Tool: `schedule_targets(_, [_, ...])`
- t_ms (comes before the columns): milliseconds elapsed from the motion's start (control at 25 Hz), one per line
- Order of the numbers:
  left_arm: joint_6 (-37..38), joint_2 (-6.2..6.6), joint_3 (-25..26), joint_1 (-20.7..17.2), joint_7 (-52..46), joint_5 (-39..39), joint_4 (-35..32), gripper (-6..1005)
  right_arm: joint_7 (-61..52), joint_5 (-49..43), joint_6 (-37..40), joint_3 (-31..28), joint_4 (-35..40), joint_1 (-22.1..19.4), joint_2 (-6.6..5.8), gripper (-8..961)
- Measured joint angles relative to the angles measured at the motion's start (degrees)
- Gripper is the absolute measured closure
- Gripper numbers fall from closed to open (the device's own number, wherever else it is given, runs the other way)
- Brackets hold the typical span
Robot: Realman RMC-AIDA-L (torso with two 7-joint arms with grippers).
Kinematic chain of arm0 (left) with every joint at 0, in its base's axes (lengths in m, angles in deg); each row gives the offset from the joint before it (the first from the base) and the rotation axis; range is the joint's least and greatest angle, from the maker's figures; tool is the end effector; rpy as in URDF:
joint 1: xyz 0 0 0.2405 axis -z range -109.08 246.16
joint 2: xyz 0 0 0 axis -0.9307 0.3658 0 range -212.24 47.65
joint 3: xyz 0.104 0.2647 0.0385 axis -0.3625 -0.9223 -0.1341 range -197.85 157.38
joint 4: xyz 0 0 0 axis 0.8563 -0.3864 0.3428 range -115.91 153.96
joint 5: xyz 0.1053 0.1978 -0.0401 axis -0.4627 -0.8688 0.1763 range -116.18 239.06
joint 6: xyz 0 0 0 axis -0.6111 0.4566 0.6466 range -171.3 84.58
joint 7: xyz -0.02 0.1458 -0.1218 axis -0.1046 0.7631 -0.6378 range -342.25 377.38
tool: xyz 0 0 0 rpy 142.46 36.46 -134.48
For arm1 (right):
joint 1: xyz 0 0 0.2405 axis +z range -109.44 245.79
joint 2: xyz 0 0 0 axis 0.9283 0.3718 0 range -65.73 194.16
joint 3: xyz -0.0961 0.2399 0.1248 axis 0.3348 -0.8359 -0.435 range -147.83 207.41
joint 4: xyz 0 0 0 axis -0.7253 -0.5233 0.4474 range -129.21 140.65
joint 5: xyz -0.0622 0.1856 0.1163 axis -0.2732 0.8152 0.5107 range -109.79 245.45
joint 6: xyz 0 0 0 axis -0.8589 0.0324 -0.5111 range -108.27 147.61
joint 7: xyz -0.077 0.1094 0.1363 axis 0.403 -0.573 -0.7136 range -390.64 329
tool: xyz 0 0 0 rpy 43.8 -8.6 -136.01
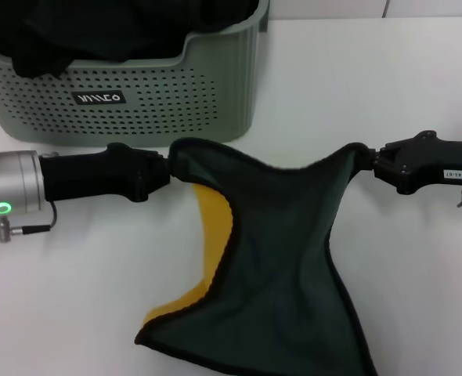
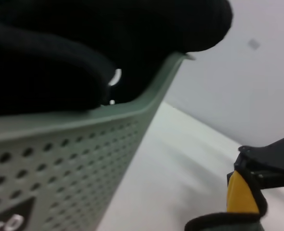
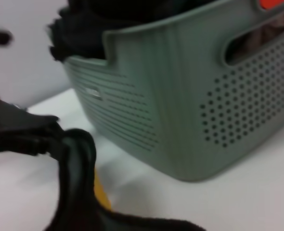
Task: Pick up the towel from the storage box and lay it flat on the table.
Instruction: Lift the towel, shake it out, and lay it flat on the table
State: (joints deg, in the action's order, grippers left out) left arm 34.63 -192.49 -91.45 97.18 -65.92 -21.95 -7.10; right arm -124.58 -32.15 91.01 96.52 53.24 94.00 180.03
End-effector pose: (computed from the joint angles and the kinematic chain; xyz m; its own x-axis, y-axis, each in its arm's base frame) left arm -0.2957 0.3774 -0.0617 0.6999 0.4903 0.5194 0.6021 -0.7962 -0.0597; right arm 0.2675 0.4034 -0.0586 0.8112 -0.4009 -0.4257 -0.5268 -0.8171 -0.2341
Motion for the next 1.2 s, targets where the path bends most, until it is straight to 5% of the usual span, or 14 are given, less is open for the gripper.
schedule_targets(320, [-2.6, -0.3, 0.0, 0.0, -1.6, -10.7, -6.9, 981, 0.2, -0.1, -8.1, 6.2, -0.2, 1.9, 0.1, 914])
schedule_targets(720, [-5.1, -2.72, 3.1, -0.9, -8.3, -26.9, -22.4, 981, 0.3, -0.2, -11.1, 7.1, -2.4, 5.8, -0.04, 914])
schedule_targets(1200, [-9.3, -9.08, 7.6, -1.7, -7.4, -46.4, -33.2, 981, 0.3, -1.0, -15.6, 7.4, -6.6, 9.3, -0.07, 913])
